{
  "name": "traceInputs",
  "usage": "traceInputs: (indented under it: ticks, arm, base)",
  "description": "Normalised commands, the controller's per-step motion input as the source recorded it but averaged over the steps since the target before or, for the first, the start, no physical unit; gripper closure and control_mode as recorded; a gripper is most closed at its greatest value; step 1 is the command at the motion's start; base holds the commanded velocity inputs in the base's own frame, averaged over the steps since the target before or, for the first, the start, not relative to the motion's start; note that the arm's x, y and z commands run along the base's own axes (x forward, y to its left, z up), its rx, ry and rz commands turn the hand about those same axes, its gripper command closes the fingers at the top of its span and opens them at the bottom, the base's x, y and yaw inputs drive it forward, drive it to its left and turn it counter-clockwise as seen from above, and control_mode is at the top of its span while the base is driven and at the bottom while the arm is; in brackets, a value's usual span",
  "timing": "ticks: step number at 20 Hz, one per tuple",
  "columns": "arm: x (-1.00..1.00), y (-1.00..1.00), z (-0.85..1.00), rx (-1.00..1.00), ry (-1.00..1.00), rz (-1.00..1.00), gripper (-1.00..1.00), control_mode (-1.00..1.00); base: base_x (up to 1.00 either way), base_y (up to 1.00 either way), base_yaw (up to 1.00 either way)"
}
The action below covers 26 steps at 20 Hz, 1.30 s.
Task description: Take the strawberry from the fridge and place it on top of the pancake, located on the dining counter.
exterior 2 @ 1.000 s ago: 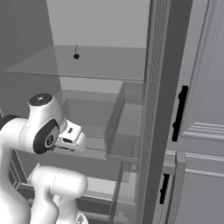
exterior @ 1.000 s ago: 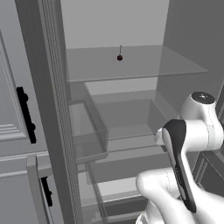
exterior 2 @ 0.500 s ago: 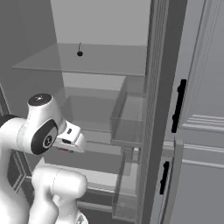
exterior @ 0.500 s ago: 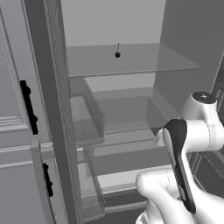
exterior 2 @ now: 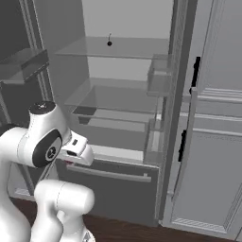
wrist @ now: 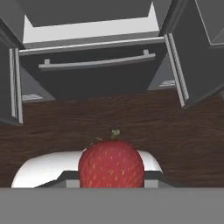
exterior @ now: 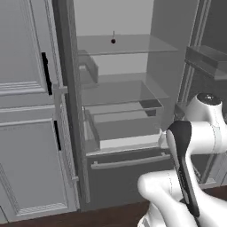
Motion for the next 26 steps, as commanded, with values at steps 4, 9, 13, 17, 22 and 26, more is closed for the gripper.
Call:
traceInputs:
  ticks: [4,9,13,17,22,26]
  arm:
    - [0.0,0.0,0.0,0.0,0.0,0.0,1.0,1.0]
    - [0.0,0.0,0.0,0.0,0.0,0.0,1.0,1.0]
    - [0.0,0.0,0.0,0.0,0.0,0.0,1.0,1.0]
    - [0.0,0.0,0.0,0.0,0.0,0.0,1.0,1.0]
    - [0.0,0.0,0.0,0.0,0.0,0.0,1.0,1.0]
    - [0.0,0.0,0.0,0.0,0.0,0.0,1.0,1.0]
  base:
    - [-1.0,0.52,0.21]
    - [-1.0,0.67,0.34]
    - [-1.0,0.97,0.61]
    - [-0.96,0.87,0.71]
    - [-0.92,0.77,0.75]
    - [-0.81,0.93,0.73]
